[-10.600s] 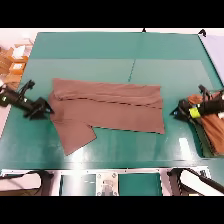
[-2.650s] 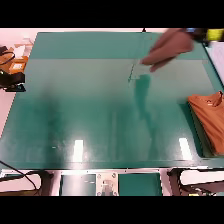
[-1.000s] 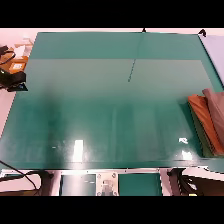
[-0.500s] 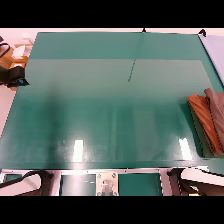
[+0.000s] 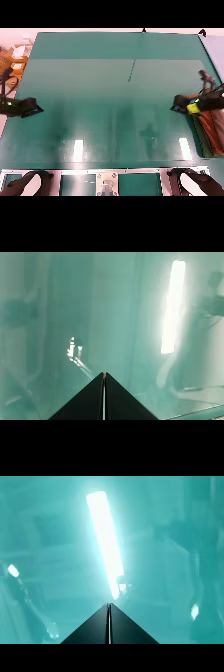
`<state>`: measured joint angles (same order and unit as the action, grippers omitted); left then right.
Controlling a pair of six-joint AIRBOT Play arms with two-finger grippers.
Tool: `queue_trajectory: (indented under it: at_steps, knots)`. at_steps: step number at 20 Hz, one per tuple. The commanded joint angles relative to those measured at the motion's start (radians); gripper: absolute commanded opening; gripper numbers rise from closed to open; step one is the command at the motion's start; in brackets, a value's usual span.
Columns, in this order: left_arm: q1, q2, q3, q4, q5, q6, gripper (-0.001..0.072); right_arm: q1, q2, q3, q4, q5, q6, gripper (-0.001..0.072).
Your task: Fold the shirts.
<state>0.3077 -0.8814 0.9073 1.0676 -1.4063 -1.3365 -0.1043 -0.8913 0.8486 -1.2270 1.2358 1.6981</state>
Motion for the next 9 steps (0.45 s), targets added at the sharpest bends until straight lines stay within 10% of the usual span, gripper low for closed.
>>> queue_trajectory:
  at_steps: [1, 9]
  knots:
    - [0.001, 0.04, -0.066, -0.013, 0.01, 0.01, 0.0028, 0.125, 0.1, -0.116, 0.043, -0.07, -0.003, 0.0013]
    - [0.001, 0.04, -0.066, -0.014, -0.068, -0.053, 0.0028, 0.151, 0.101, -0.116, 0.06, -0.05, -0.001, 0.0013]
